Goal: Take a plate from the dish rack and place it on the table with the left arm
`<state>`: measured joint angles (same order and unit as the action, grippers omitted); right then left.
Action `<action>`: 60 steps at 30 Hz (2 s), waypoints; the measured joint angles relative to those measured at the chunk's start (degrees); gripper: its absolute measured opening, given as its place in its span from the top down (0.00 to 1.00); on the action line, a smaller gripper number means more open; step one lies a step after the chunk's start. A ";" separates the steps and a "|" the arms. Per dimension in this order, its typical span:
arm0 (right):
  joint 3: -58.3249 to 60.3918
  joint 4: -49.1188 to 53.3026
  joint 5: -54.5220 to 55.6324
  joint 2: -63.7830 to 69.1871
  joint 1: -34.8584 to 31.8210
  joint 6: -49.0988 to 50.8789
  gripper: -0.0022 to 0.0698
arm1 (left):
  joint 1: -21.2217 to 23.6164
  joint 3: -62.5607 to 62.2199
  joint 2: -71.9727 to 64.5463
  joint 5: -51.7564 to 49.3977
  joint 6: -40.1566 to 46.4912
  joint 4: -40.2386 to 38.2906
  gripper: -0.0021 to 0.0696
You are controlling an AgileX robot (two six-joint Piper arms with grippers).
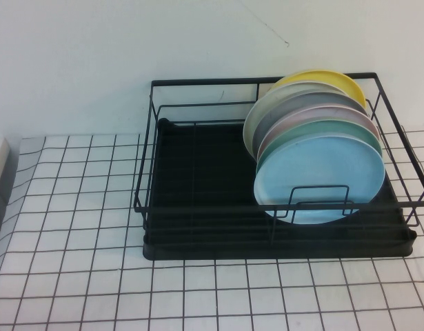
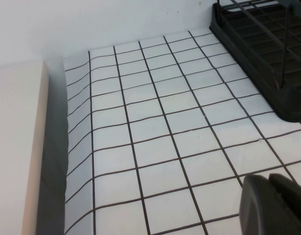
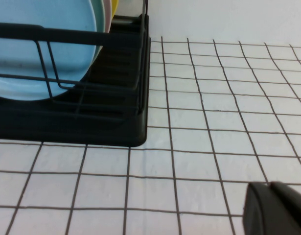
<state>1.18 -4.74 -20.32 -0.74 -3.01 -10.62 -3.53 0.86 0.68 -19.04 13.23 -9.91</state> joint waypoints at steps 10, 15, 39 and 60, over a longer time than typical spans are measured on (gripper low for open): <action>0.00 0.00 0.00 0.00 0.00 0.00 0.97 | 0.00 0.00 0.00 0.00 0.00 0.00 0.98; 0.00 0.00 0.00 0.00 0.00 0.00 0.97 | 0.00 0.00 0.00 0.00 0.00 0.00 0.98; 0.00 0.00 0.00 0.00 0.00 0.00 0.97 | 0.00 0.39 0.00 44.47 -0.15 -0.11 0.98; 0.00 0.00 0.00 0.00 0.00 0.00 0.97 | 0.00 -37.80 -32.42 -6.96 16.28 -17.34 0.98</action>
<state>1.18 -4.74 -20.32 -0.74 -3.01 -10.62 -3.53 -36.95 -31.74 -26.00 29.51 -27.25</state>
